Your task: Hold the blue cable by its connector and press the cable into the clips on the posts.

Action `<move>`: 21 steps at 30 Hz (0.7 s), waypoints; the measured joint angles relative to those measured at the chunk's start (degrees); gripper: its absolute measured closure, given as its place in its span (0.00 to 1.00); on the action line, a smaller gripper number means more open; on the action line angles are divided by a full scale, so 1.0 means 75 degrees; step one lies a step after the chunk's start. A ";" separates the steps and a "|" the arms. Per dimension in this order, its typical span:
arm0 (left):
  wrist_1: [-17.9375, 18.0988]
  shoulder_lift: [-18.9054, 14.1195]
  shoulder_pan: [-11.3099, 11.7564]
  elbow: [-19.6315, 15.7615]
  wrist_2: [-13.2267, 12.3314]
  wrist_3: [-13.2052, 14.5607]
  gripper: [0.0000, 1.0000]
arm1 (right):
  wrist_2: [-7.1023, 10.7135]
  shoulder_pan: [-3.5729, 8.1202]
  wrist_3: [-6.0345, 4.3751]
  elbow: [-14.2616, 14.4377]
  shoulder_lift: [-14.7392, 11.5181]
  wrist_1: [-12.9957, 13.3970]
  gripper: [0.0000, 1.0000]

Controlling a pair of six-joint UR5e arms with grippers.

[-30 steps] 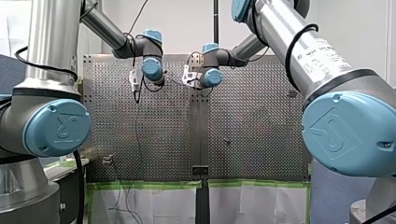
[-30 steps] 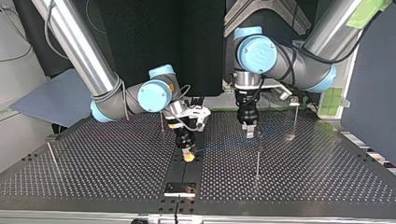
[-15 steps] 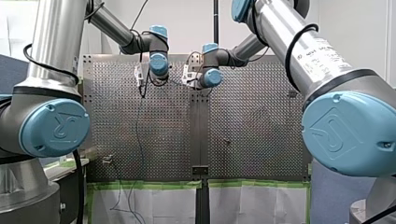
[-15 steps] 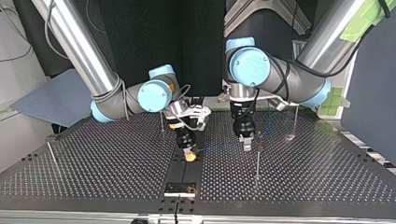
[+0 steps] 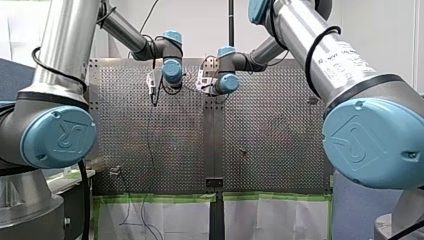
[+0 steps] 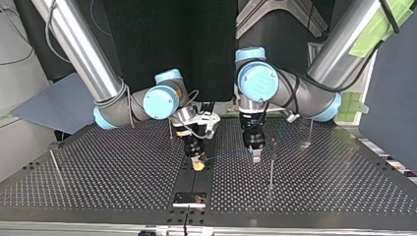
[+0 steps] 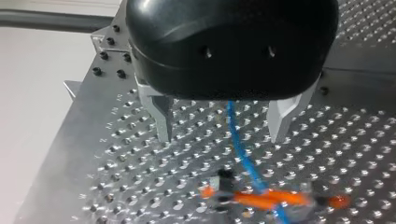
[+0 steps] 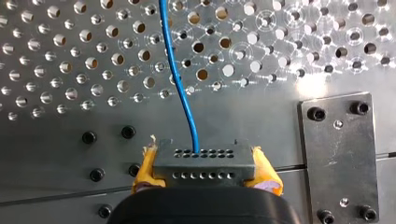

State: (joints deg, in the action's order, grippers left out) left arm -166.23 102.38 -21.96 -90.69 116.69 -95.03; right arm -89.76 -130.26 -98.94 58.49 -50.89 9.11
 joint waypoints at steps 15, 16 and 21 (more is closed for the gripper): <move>-0.0193 0.0033 0.0042 0.0246 0.0217 0.0269 0.36 | 0.0013 -0.0015 -0.0006 0.0001 -0.0002 -0.0005 1.00; -0.0200 0.0032 0.0029 0.0246 0.0227 0.0339 0.45 | 0.0013 -0.0015 -0.0006 0.0002 -0.0002 -0.0006 1.00; -0.0198 0.0031 -0.0017 0.0248 0.0269 0.0614 0.71 | 0.0014 -0.0016 -0.0008 0.0002 -0.0001 -0.0014 1.00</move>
State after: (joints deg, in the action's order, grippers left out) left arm -167.71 102.61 -22.09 -88.84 118.71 -90.43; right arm -89.66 -130.39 -98.99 58.50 -50.90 9.01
